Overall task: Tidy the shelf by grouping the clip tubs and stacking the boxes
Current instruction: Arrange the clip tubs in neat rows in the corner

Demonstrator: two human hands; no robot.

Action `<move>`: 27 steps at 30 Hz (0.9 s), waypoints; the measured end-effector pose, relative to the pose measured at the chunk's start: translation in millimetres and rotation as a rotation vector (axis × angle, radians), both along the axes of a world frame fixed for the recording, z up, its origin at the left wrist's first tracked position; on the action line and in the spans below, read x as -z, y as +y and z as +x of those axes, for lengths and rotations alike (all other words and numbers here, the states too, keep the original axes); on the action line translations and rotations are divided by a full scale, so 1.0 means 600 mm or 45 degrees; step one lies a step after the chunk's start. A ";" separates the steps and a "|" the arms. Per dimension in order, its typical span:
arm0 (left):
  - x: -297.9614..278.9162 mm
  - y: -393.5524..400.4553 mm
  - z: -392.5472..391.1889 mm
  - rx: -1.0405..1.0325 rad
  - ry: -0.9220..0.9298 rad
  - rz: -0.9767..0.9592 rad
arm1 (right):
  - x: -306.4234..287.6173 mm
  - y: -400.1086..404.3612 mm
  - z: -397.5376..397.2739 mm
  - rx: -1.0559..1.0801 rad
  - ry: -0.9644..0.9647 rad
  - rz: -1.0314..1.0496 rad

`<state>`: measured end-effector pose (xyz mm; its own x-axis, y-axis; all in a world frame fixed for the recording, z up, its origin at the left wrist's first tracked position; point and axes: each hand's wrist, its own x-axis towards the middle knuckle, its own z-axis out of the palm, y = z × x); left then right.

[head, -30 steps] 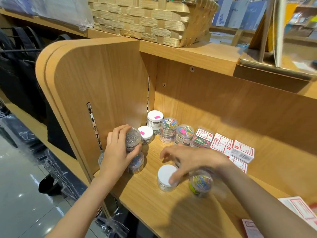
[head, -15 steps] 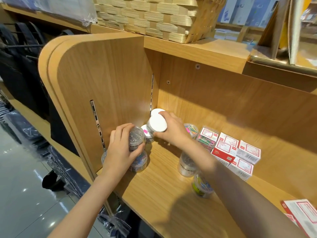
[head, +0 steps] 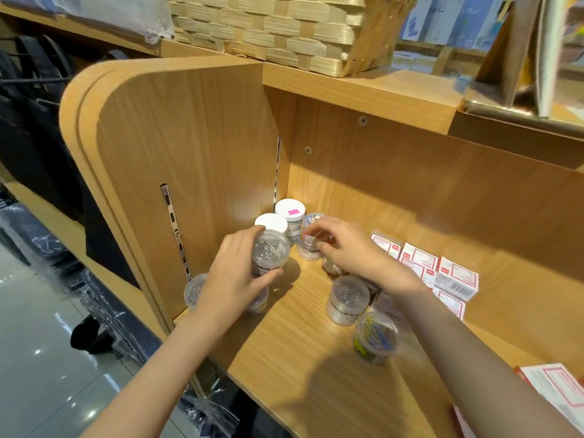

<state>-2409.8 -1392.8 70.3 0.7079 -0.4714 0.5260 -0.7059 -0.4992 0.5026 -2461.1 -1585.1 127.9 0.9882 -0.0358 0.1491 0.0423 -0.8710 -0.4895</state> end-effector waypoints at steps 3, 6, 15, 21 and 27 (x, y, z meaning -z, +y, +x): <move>-0.004 -0.031 -0.010 0.035 0.032 -0.047 | -0.029 -0.027 -0.045 -0.057 0.146 -0.246; 0.009 -0.050 -0.018 0.096 0.106 -0.012 | -0.015 -0.028 -0.081 -0.124 0.325 -0.434; 0.027 -0.042 -0.025 0.245 0.238 0.387 | 0.032 -0.033 -0.092 -0.168 0.416 -0.843; 0.014 0.042 -0.029 0.013 -0.053 0.308 | -0.004 -0.020 -0.077 -0.176 0.241 -0.317; 0.039 0.094 -0.039 -0.131 -0.048 0.397 | 0.013 0.019 -0.036 -0.199 0.045 0.000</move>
<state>-2433.4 -1336.6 47.0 0.7429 -0.5409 0.3944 -0.6590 -0.6946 0.2887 -2482.8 -1574.0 120.4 0.9863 0.1189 0.1142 0.1602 -0.8553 -0.4928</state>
